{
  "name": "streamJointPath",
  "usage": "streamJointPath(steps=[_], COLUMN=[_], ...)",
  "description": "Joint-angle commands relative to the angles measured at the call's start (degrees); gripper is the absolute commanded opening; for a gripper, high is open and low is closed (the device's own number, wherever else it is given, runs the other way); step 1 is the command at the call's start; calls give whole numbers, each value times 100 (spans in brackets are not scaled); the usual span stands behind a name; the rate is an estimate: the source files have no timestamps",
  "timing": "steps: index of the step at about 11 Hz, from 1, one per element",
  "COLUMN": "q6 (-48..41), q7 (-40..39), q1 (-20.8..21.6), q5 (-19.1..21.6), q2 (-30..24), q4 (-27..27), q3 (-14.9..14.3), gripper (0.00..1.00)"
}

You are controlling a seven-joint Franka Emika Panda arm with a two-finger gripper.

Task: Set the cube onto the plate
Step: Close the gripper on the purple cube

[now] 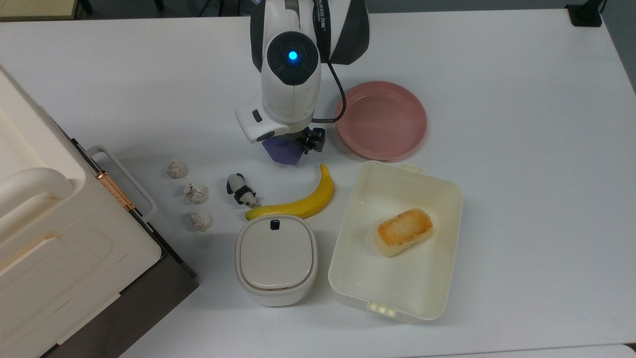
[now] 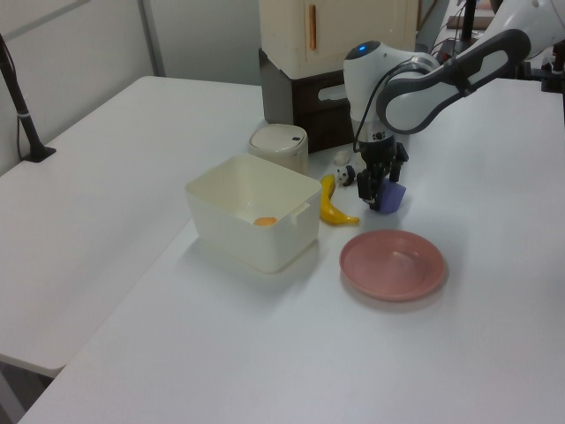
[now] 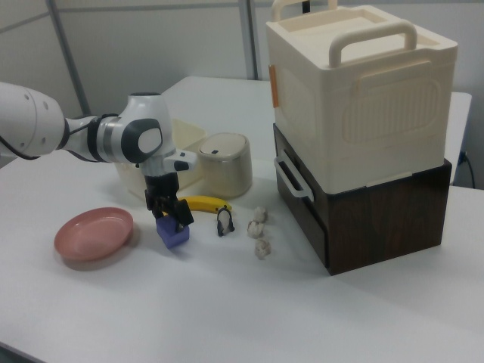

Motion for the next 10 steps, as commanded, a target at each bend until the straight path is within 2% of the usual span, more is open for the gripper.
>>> streamJointPath(steps=[1, 4, 7, 8, 9, 10], q6=[-243, 61, 264, 370, 397, 484], q7=[-123, -185, -176, -150, -167, -211], q1=[136, -30, -119, -119, -84, -66], q5=[-105, -649, -694, -686, -685, -685], q2=[-323, 28, 55, 46, 37, 29], q4=[-107, -467, -512, -503, -442, -363], q3=[-61, -61, -70, -70, -70, -70], gripper=[100, 100, 100, 93, 74, 64])
